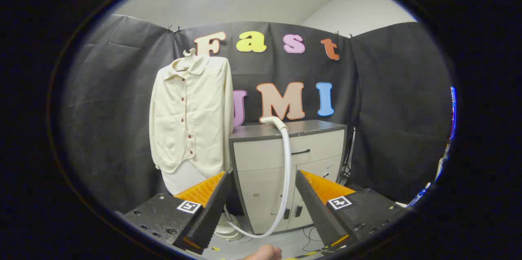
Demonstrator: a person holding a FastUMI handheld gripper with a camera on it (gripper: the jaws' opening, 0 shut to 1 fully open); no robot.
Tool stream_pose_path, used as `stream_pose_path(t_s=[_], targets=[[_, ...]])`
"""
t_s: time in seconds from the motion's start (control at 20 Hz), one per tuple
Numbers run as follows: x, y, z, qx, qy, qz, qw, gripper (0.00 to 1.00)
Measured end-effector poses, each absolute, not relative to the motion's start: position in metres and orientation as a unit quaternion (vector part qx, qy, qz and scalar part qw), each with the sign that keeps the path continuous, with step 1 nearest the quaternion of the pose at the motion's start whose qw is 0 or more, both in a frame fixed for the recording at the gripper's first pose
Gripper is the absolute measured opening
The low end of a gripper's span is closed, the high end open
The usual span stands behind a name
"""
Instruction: Iron the clothes twice with a garment steamer, once on the left side and once on the right side.
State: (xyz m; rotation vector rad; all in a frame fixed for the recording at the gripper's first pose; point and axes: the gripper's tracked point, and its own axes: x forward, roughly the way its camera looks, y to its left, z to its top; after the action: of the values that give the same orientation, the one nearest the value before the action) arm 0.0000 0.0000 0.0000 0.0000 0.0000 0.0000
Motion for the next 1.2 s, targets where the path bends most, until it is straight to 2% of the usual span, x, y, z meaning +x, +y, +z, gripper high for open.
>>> stream_pose_path(t_s=[0.75,1.2], targets=[[0.029,0.019,-0.005,0.007,0.009,0.006,1.000,0.98],[0.101,0.007,0.006,0.004,0.016,-0.001,1.000,0.97]])
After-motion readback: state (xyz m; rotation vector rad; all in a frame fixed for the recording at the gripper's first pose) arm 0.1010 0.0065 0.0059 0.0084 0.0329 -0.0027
